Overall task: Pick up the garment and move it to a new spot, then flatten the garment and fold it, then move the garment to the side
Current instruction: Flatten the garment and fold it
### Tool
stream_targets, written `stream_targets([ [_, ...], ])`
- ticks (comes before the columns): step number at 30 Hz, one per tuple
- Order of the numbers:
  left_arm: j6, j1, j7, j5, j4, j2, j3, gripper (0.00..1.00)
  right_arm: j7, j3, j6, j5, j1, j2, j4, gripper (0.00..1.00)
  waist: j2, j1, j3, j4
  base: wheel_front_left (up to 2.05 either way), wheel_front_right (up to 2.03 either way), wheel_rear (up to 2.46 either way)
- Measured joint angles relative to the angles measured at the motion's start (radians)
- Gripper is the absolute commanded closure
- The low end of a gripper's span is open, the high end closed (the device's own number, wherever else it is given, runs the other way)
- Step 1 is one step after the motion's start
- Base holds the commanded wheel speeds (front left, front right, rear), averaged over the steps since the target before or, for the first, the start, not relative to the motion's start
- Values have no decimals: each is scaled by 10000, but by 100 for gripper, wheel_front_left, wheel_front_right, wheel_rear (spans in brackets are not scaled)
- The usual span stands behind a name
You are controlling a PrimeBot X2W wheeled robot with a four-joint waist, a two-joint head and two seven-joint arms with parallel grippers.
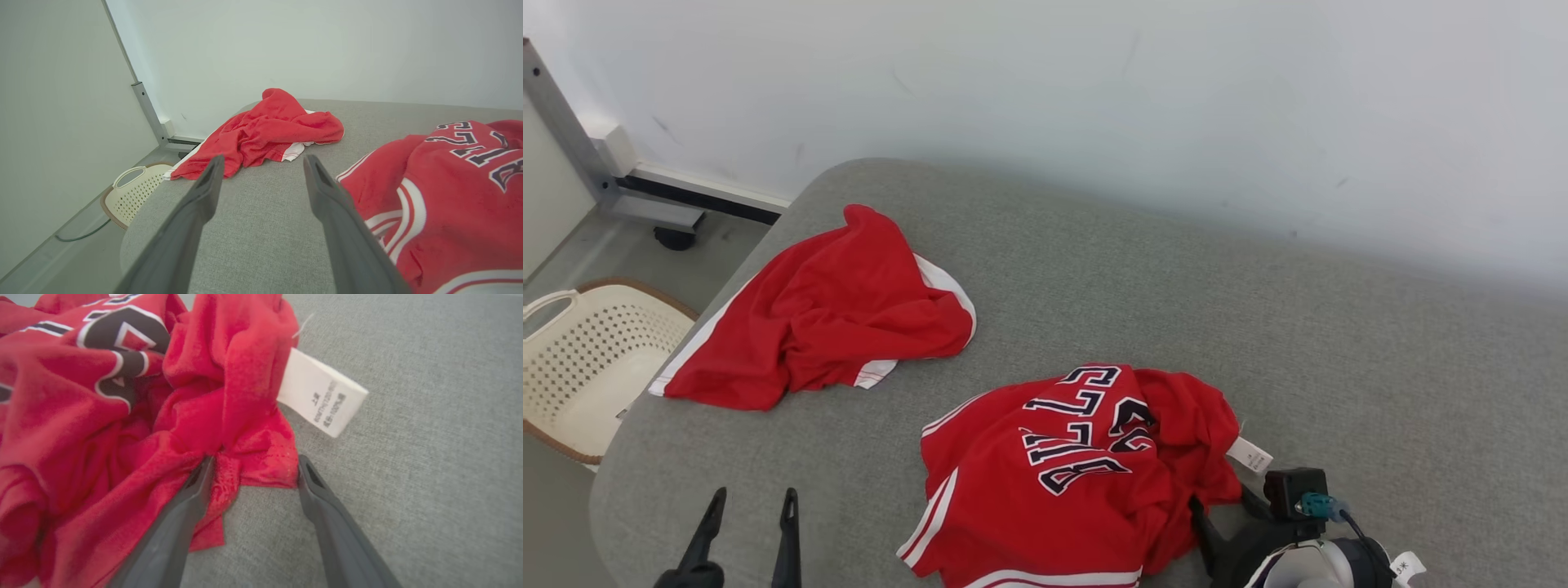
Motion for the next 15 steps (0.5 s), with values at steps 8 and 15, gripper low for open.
stream_targets([
  [8,-92,492,-17,69,71,-313,667,0,-255,163,0,410,-483,12,798,100,0,0,-142,50,0,0,0],
  [15,-259,779,-21,274,-25,-591,988,0,-558,-752,0,-109,-1616,-1183,821,100,0,0,-164,-314,0,0,0],
])
